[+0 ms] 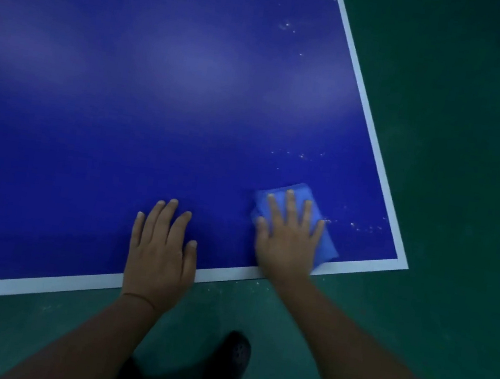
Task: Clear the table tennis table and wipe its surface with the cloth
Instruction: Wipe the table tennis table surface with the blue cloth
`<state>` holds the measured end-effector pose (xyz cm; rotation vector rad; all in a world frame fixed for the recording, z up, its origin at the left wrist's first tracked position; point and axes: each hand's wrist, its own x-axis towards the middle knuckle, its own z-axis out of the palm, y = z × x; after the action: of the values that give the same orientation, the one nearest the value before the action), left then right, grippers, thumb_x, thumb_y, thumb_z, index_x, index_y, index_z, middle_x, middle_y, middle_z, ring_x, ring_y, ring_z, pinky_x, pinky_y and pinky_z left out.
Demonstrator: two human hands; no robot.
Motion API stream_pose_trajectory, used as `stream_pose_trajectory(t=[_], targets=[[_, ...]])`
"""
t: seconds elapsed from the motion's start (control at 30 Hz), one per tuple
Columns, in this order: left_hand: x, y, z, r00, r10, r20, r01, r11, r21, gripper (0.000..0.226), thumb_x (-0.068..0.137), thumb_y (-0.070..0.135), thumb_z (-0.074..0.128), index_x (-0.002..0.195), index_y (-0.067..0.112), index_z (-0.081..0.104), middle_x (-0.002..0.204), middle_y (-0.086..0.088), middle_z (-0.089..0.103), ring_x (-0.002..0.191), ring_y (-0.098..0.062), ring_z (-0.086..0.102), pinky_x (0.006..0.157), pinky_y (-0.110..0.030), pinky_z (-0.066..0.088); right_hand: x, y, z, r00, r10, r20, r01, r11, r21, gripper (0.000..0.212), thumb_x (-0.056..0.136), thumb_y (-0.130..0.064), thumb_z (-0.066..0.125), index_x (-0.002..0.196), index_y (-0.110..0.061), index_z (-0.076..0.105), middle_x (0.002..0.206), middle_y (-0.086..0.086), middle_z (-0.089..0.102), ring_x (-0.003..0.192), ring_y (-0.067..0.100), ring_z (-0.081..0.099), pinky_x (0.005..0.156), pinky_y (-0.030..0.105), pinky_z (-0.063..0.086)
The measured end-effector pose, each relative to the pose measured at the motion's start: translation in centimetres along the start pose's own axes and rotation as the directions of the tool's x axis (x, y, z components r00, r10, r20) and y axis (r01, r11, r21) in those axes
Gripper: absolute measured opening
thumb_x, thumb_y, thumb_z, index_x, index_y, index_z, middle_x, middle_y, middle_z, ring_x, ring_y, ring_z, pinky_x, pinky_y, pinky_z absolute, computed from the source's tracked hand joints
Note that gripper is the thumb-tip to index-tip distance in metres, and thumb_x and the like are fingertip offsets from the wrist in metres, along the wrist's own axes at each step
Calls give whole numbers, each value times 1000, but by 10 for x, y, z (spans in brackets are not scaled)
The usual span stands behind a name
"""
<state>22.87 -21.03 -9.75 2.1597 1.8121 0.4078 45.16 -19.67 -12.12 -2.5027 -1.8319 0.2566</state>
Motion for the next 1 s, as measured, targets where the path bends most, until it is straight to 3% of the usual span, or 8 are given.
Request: stream_pose_trajectory(t=[0.23, 0.37, 0.5, 0.6, 0.7, 0.77, 0.9, 1.0], targets=[[7, 30, 27, 998, -33, 49, 27, 993, 115, 60, 95, 42, 32, 141, 5, 46, 156, -17, 32, 150, -32, 17, 122, -54, 4, 49, 127, -33, 942, 332, 47, -332, 943, 1, 58, 103, -52, 19, 159, -36, 13, 168, -4, 0, 154, 28, -3, 121, 59, 1], [9, 33, 29, 997, -29, 65, 18, 987, 159, 63, 94, 43, 31, 141, 4, 47, 155, -18, 31, 149, -33, 18, 122, -54, 3, 8, 81, -15, 999, -12, -31, 12, 1000, -18, 59, 99, -54, 23, 153, -33, 33, 164, 3, 23, 151, 36, 15, 118, 63, 11], [11, 34, 29, 996, -38, 82, 22, 983, 183, 64, 94, 44, 30, 140, 3, 48, 154, -20, 33, 148, -35, 20, 123, -51, 1, 10, 108, -12, 942, -336, 5, 336, 942, -14, 53, 99, -51, 31, 149, -35, 39, 162, -2, 30, 151, 30, 20, 116, 57, 20], [13, 34, 29, 996, -29, 85, 12, 982, 188, 64, 94, 43, 31, 140, 2, 48, 153, -21, 34, 147, -37, 21, 123, -50, 0, 65, 165, -29, 973, -215, -86, 211, 976, -56, 49, 100, -40, 34, 144, -26, 49, 156, 5, 41, 136, 39, 40, 100, 53, 40], [12, 34, 28, 996, -24, 88, 7, 981, 194, 64, 94, 44, 31, 140, 2, 47, 153, -21, 34, 147, -38, 22, 122, -52, 3, 136, 225, -53, 986, 131, -107, -131, 991, 11, 42, 104, -34, 36, 137, -13, 53, 142, 14, 53, 113, 41, 47, 92, 46, 40], [12, 35, 27, 995, -25, 92, 7, 981, 193, 64, 94, 44, 31, 140, 3, 47, 153, -21, 33, 147, -38, 22, 122, -53, 3, 158, 242, -72, 969, 210, -133, -202, 977, 72, 41, 104, -35, 34, 125, -7, 56, 128, 18, 61, 107, 40, 48, 89, 43, 38], [12, 34, 27, 994, -29, 108, 7, 980, 197, 65, 95, 44, 29, 141, 2, 46, 153, -22, 33, 147, -38, 21, 122, -53, 2, 126, 198, -88, 953, 92, -288, -30, 977, 212, 43, 103, -29, 46, 142, -13, 48, 123, 17, 56, 107, 32, 46, 90, 39, 41], [11, 35, 26, 993, -36, 112, 13, 979, 204, 65, 95, 44, 29, 141, 2, 47, 154, -22, 33, 147, -38, 21, 122, -54, 4, 68, 156, -62, 964, -207, -169, 231, 963, 138, 46, 98, -32, 43, 141, -17, 51, 123, 16, 58, 97, 24, 45, 83, 39, 47]])
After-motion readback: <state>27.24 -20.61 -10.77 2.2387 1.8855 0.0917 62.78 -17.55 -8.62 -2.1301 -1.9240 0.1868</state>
